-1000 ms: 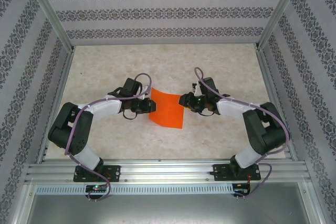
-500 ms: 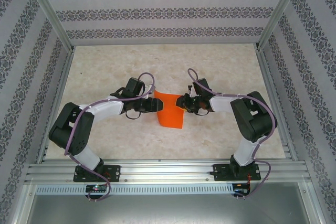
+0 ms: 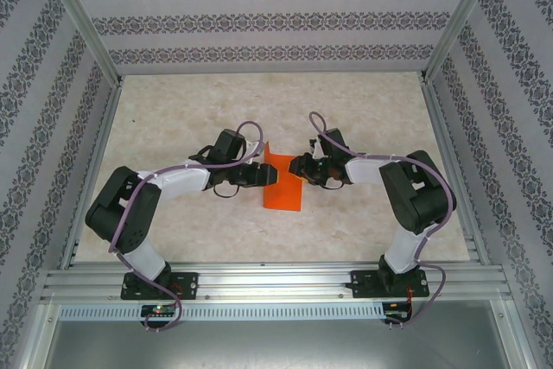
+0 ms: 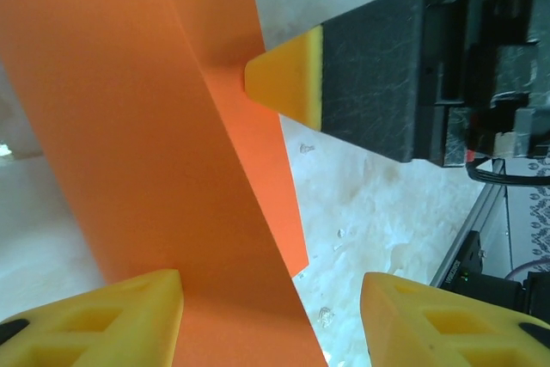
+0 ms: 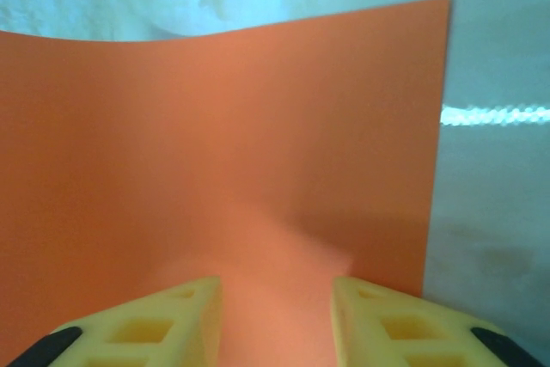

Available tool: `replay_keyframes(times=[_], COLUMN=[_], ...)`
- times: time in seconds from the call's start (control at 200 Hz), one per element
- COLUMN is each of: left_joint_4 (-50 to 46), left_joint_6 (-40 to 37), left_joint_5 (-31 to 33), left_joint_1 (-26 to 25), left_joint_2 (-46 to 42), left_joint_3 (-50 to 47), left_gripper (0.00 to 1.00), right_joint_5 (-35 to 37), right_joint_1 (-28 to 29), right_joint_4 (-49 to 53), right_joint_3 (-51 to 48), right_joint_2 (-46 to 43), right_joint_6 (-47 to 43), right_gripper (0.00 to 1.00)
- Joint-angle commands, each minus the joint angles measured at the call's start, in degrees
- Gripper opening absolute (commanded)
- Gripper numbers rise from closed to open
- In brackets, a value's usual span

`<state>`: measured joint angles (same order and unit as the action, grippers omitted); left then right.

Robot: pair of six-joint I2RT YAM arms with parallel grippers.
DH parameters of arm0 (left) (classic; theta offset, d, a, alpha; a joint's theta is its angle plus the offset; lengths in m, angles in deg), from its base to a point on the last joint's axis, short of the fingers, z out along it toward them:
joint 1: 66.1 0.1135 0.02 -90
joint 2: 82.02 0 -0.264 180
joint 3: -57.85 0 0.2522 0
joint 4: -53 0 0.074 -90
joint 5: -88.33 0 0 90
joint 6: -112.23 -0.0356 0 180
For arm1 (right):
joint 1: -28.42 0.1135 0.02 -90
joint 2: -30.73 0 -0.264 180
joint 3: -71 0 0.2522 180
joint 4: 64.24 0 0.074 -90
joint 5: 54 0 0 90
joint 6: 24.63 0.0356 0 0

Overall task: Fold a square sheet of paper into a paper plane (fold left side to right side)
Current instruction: First fold in half a square sheet of paper at the center of the table.

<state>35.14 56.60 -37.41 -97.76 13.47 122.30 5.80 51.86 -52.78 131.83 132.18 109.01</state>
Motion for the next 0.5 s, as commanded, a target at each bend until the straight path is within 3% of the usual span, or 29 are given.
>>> replay_keyframes(times=[0.0, 0.26, 0.495], left_joint_4=[3.4, 3.8, 3.9], left_joint_6=[0.6, 0.9, 0.8], left_joint_5=[-1.4, -1.5, -1.5], left_joint_1=[-1.1, -3.3, -3.9], left_joint_2=[1.6, 4.5, 5.1], left_joint_3=[2.2, 4.6, 5.1], left_gripper=[0.58, 0.58, 0.58], right_joint_5=[-2.2, -10.3, -10.8], right_joint_1=[-2.0, -3.0, -2.0], right_joint_4=[-4.0, -15.6, -17.6], right_joint_3=[-1.4, -2.6, -1.0], right_joint_2=[-4.5, -6.0, -2.2], right_joint_6=[0.3, 6.3, 7.6], right_gripper=[0.45, 0.64, 0.65])
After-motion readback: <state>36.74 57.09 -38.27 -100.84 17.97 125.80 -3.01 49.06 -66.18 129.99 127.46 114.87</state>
